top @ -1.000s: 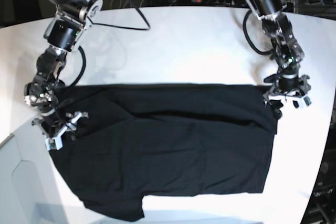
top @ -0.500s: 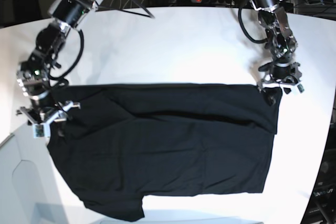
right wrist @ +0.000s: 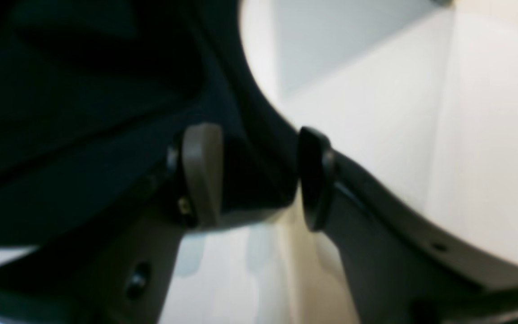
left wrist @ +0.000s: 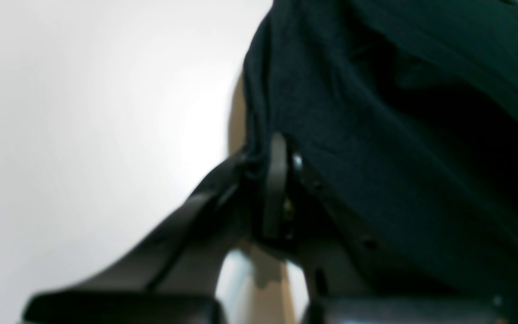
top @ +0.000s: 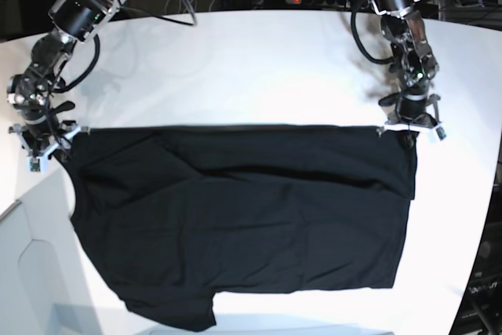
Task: Fold the T-shirt properly
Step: 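Pull the held edge back toward the robot, lifting the shirt flat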
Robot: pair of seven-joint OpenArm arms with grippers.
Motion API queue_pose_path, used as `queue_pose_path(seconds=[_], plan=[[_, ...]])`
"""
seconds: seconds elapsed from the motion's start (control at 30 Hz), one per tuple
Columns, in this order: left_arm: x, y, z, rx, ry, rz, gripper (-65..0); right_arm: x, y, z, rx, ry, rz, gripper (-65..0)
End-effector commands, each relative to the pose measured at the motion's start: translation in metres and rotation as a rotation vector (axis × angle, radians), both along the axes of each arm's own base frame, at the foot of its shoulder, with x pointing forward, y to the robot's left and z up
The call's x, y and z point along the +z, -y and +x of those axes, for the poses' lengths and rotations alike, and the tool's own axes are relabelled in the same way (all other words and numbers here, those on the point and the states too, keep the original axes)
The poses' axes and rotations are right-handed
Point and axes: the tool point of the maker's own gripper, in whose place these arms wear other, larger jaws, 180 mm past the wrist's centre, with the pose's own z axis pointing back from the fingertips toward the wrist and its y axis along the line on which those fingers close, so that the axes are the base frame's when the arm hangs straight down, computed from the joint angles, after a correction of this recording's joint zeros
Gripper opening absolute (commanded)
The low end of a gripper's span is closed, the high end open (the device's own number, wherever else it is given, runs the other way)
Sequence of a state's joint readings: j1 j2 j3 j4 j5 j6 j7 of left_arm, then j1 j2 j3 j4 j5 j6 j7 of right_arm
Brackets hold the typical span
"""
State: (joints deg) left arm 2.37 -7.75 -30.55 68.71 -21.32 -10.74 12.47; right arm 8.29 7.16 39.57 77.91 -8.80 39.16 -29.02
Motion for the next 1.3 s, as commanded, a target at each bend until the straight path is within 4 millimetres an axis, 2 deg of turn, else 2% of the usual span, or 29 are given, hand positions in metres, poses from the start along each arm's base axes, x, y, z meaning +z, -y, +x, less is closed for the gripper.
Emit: queue_pose_path(seconds=[0.0,0.27,0.4,0.53,0.63,0.7,0.77,0.9,1.0,1.07,1.27], plan=[[0.010,-0.006,0.005,0.001,0.027,0.016,-63.8,0.016,0.003,0.012,0.018,0.058,-0.008,-36.9],[0.009,-0.007,0.003,0.002,0.022,0.019,-63.7,-0.011,-0.004,0.004,0.016,-0.003,0.049,-37.3],[0.005,-0.007,-0.005,0.000,0.007,0.024,-63.6,-0.031,0.003,-0.010,0.010,-0.066,0.061,-37.4],[0.003,-0.012,-0.011,0.000,-0.006,0.036,-63.6,-0.042,0.005,-0.022,0.007,-0.102,0.065,-38.3],[-0.001,-0.012,-0.018,0.000,-0.021,0.036,-63.7,-0.046,0.007,-0.029,0.009,-0.119,0.058,-45.2],[-0.001,-0.016,-0.020,0.007,-0.023,0.038,-63.7,-0.052,0.007,-0.039,0.010,-0.140,0.056,-54.5],[-0.003,-0.028,-0.033,0.044,-0.034,0.042,-63.8,-0.057,0.006,-0.046,0.011,-0.157,0.054,-65.0],[0.010,-0.036,-0.043,0.058,-0.015,0.074,-63.8,-0.066,0.008,-0.064,0.007,-0.193,0.051,-65.0],[0.019,-0.035,-0.053,0.045,-0.010,0.104,-63.8,-0.063,0.010,-0.076,0.012,-0.199,0.023,-65.0],[0.021,-0.035,-0.061,0.037,-0.017,0.118,-63.8,-0.059,0.004,-0.083,0.017,-0.192,0.010,-65.0],[0.022,-0.031,-0.089,0.015,-0.052,0.148,-63.8,-0.036,-0.002,-0.107,0.036,-0.169,-0.073,-65.0]])
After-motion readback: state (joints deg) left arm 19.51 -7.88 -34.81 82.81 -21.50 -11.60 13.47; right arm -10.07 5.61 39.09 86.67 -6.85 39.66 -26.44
